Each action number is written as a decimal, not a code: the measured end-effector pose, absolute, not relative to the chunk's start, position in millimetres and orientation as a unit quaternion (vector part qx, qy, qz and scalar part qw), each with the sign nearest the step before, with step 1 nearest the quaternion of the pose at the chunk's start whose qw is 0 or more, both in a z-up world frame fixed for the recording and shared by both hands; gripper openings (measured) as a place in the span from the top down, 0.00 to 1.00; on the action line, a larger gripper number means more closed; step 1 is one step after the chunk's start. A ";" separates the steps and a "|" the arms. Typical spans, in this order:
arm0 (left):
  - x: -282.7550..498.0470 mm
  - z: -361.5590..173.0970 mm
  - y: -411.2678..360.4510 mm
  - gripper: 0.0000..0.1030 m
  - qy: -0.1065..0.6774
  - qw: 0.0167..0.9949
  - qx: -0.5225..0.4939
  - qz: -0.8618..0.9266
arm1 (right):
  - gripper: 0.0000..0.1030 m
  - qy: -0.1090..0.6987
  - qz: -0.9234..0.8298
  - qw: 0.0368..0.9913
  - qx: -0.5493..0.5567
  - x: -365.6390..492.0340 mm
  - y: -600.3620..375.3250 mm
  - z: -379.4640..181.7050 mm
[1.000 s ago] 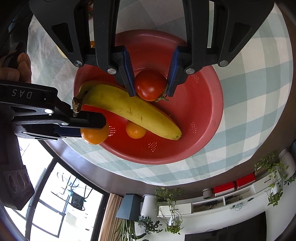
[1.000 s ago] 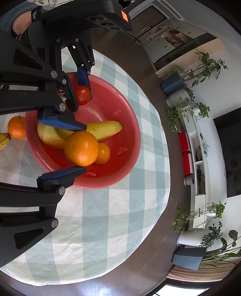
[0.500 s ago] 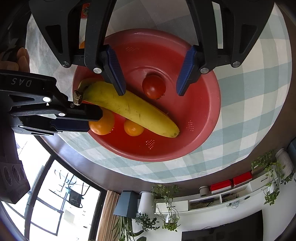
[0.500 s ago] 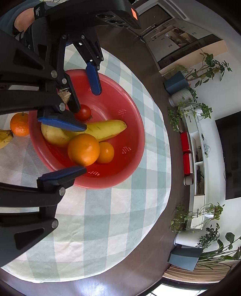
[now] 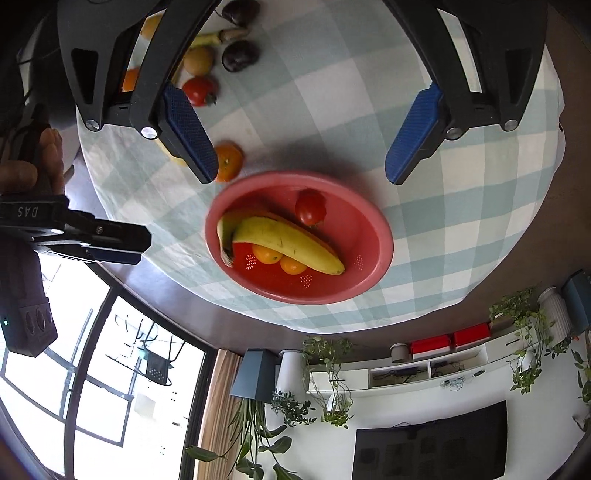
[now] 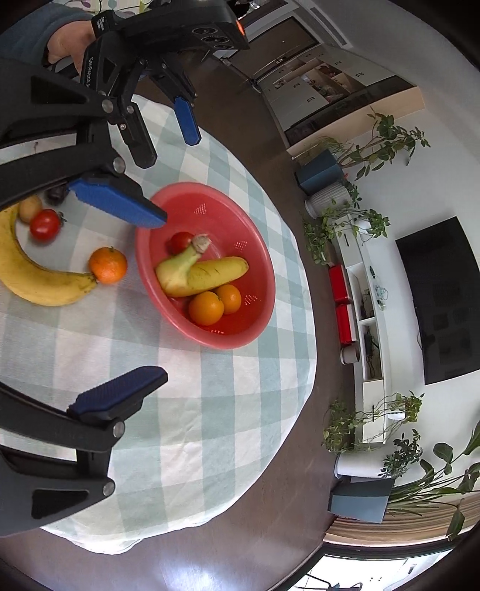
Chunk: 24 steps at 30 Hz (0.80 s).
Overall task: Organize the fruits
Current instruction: 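Withdraw both open grippers from the bowl toward the remaining fruit, then move the left gripper toward the dark plum beside the banana stem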
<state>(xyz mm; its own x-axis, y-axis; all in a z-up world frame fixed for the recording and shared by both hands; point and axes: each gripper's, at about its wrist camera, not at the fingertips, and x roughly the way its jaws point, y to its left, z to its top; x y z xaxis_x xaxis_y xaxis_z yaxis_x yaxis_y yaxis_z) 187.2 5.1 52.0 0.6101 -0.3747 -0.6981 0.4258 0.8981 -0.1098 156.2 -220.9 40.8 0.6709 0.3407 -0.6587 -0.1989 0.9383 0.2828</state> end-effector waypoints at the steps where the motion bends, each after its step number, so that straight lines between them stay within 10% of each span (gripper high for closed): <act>1: 176.9 51.6 8.8 0.07 0.381 0.897 0.031 -0.222 | 0.15 0.371 0.150 0.910 0.104 144.9 -223.6 41.8; 24: 4.6 12.5 19.8 0.00 0.375 0.893 -0.004 -0.248 | 0.10 0.386 0.160 0.888 0.190 12.1 -215.7 -2.0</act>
